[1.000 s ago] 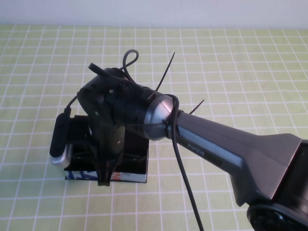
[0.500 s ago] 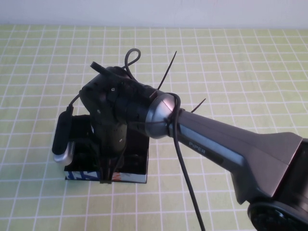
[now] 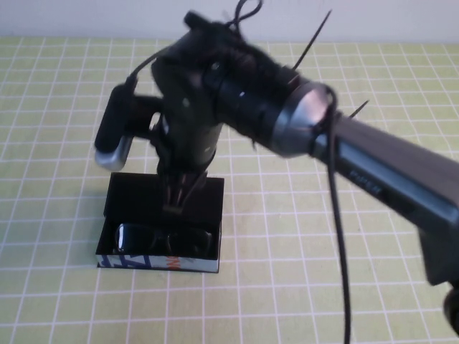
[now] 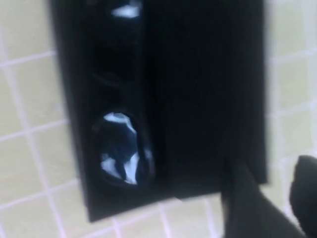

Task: Return glasses to glasses case
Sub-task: Place the glasses in the glasses case, then close the glasses case

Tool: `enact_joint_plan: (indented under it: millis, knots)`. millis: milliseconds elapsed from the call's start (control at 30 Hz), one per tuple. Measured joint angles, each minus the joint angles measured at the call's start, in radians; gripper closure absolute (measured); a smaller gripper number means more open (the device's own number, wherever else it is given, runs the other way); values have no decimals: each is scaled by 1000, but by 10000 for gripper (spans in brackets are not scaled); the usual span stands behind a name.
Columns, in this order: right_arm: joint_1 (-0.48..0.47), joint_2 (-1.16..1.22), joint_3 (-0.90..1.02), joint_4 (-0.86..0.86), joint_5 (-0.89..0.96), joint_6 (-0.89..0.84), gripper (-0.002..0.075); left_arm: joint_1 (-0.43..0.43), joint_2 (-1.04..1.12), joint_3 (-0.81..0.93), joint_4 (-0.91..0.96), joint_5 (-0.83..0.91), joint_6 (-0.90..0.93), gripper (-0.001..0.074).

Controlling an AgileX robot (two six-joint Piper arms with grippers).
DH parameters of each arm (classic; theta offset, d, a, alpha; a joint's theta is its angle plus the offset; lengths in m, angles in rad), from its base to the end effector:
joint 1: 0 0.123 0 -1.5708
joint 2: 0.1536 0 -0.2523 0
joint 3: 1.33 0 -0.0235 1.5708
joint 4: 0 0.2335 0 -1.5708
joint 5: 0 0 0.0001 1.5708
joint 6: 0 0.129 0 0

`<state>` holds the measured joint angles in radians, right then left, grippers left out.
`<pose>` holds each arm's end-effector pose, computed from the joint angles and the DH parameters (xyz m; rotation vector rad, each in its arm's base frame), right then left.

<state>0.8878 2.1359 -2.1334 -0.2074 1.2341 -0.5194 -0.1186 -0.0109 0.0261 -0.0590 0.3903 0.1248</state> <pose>0.3030 0.3326 0.2409 -1.7647 2.0244 -0.1735 0.1029 -0.0152 0.1587 0.1933 1.8788 -0.0543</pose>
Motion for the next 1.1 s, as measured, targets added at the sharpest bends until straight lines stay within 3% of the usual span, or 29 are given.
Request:
enact_joint_plan:
  millis: [167,267,433,733,867,1100]
  knots:
    - [-35,-45,0,-14,5,28,673,0,0,0,0,0,0,737]
    - [-67,-56,0,-14,5,50,720,0,0,0,0,0,0,737]
    - [-147,-58,0,38,9,91,736,0,0,0,0,0,0,737]
    - [-294,-58,8,286,12,116,737,0,0,0,5,-2,0,737]
    - [-329,-58,8,329,12,129,737,0,0,0,44,-96,16,737]
    - [-383,-59,8,417,12,154,737,0,0,0,-139,-312,-242,737]
